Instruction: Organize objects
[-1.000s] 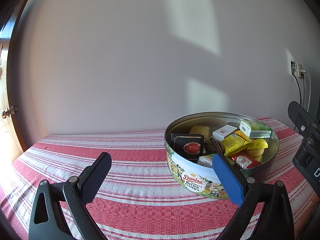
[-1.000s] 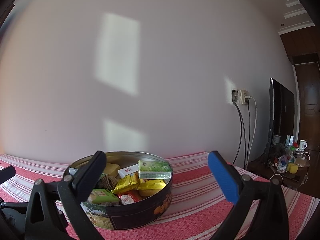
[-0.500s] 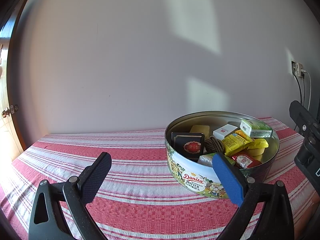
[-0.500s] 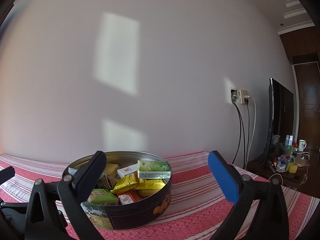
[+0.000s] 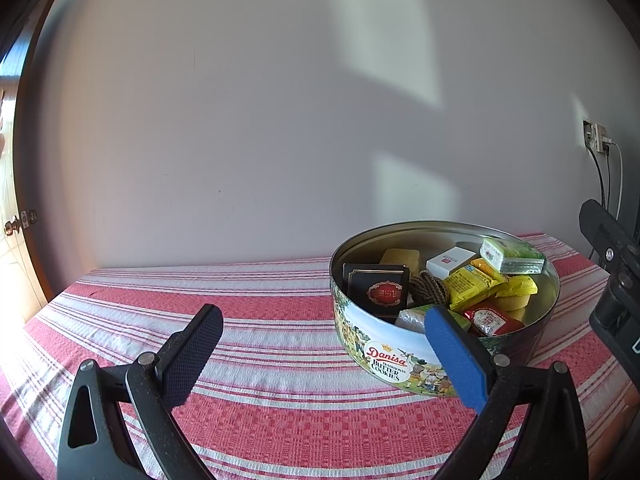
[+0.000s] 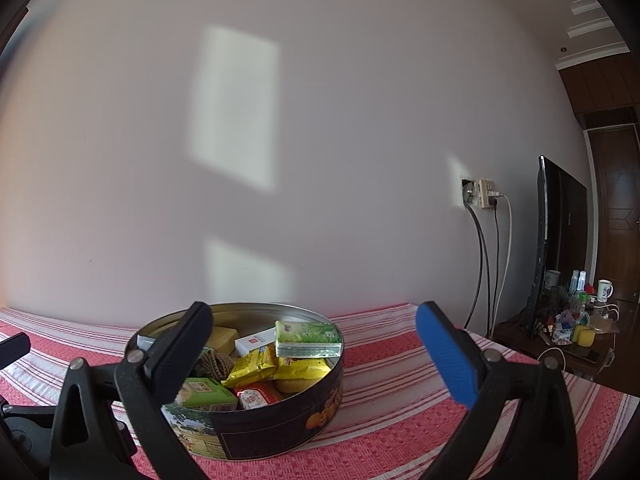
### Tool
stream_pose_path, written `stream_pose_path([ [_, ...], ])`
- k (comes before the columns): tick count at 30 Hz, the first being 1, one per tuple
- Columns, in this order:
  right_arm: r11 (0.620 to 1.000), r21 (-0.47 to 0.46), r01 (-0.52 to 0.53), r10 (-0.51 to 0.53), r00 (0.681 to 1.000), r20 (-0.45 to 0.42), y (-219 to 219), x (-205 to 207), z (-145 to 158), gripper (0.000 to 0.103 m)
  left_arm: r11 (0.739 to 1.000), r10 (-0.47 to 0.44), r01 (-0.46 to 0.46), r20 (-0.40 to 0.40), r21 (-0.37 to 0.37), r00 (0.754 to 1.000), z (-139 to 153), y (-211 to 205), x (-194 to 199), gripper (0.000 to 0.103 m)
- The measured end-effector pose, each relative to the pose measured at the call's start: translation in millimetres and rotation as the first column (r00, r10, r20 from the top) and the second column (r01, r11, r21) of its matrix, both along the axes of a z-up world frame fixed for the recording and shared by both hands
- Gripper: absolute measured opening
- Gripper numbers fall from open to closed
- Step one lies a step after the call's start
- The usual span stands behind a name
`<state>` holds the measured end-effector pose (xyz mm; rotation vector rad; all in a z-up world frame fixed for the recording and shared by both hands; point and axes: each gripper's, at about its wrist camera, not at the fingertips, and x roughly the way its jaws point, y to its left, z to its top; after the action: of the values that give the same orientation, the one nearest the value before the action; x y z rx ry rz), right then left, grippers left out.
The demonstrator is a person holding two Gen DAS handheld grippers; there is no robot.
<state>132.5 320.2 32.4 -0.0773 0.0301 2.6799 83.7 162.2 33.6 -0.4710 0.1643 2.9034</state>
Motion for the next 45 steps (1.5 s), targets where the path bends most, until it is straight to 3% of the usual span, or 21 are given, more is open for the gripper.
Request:
stream_pose_path([
  [45, 1.0, 0.003, -0.003, 0.003, 1.0, 0.004, 1.1, -0.8, -0.9, 0.103, 1.0, 0.002, -0.002, 0.028, -0.002, 1.0, -1.6, -0.4, -4.2, 0.102],
])
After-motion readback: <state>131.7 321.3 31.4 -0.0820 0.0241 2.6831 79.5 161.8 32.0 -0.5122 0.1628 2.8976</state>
